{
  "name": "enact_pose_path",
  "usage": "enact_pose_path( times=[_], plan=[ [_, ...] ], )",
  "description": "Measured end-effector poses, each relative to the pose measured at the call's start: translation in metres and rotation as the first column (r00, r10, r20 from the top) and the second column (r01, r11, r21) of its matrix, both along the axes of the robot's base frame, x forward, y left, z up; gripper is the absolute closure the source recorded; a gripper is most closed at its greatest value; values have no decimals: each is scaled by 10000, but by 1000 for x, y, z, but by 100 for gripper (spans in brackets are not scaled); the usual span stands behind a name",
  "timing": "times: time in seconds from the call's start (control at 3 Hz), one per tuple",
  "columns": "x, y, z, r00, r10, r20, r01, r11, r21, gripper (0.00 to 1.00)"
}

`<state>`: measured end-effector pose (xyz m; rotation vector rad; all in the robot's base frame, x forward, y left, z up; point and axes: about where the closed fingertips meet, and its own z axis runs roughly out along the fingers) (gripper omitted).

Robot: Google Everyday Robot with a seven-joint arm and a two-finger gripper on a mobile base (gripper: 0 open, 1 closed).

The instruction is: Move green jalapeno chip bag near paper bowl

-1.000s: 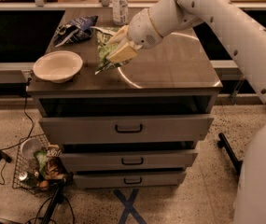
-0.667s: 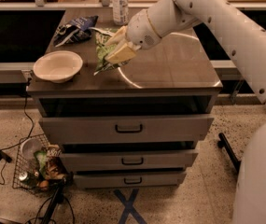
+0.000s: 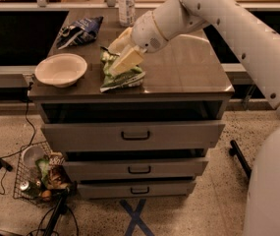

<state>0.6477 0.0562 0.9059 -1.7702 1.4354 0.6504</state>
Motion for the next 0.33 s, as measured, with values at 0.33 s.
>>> enact_pose_path(
  times=[0.33],
  plan=[
    [0, 2, -1, 10000, 39, -23, -39, 10000, 0, 0]
  ],
)
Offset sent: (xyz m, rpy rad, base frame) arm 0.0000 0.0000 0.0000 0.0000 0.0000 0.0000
